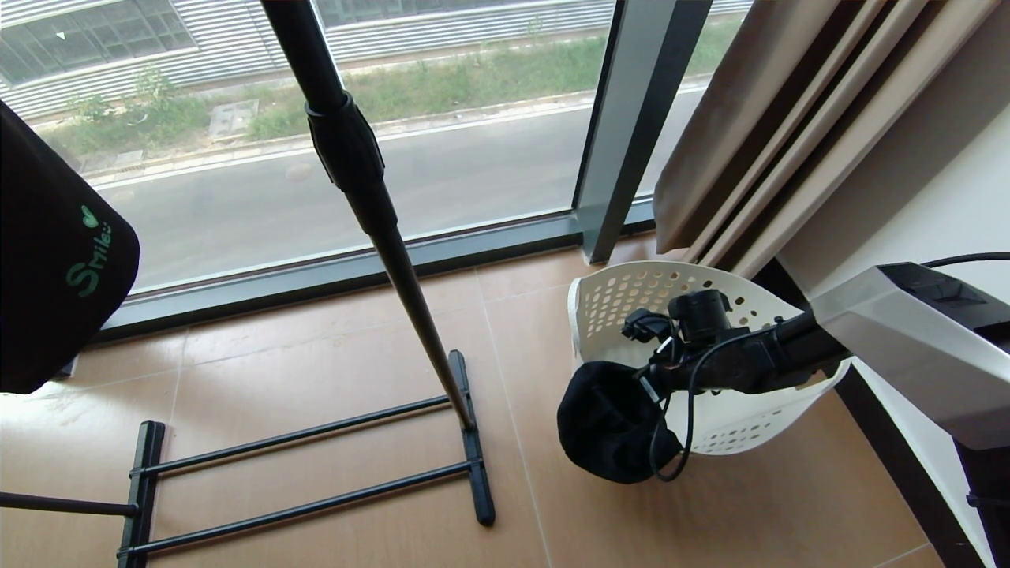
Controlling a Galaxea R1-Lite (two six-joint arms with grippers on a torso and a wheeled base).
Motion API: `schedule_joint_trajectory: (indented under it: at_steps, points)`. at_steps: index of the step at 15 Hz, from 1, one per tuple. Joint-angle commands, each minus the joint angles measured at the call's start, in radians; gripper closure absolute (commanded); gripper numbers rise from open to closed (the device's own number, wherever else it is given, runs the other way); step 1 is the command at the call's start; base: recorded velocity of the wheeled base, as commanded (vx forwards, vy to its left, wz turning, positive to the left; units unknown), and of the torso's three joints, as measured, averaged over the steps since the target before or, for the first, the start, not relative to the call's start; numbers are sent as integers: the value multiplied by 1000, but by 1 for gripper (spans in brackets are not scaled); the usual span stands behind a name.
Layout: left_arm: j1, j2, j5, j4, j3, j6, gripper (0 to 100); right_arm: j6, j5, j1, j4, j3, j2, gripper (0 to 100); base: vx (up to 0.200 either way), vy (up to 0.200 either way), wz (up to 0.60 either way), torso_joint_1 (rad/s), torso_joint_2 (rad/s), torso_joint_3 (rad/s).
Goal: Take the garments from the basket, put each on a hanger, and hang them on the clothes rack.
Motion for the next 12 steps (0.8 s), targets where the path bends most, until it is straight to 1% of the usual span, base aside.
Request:
schedule_joint_trajectory:
  at_steps: [1,3,4,5,6,7,8,9,10,11,12]
  points:
    - [0,0,0,1,0,0,0,-1,1,0,-4,43,-74,100,0,0,0,0,0,0]
    - [0,0,0,0,0,0,0,-2,-1,8,-125,207,-244,100,0,0,0,0,0,0]
    - [0,0,0,0,0,0,0,-2,-4,34,-197,325,-373,100,0,0,0,0,0,0]
    - [0,0,0,0,0,0,0,-2,-6,57,-234,423,-492,100,0,0,0,0,0,0]
    - [0,0,0,0,0,0,0,-2,-6,74,-245,471,-560,100,0,0,0,0,0,0]
    - [0,0,0,0,0,0,0,-1,-18,160,-238,606,-798,100,0,0,0,0,0,0]
    - [0,0,0,0,0,0,0,2,-26,192,-234,639,-874,100,0,0,0,0,0,0]
    - [0,0,0,0,0,0,0,32,-75,304,-205,718,-1058,100,0,0,0,0,0,0]
    - [0,0,0,1,0,0,0,38,-125,385,-162,753,-1170,100,0,0,0,0,0,0]
    - [0,0,0,0,0,0,0,38,-157,422,-136,771,-1238,100,0,0,0,0,0,0]
    - [0,0,0,0,0,0,0,36,-167,433,-116,793,-1344,100,0,0,0,0,0,0]
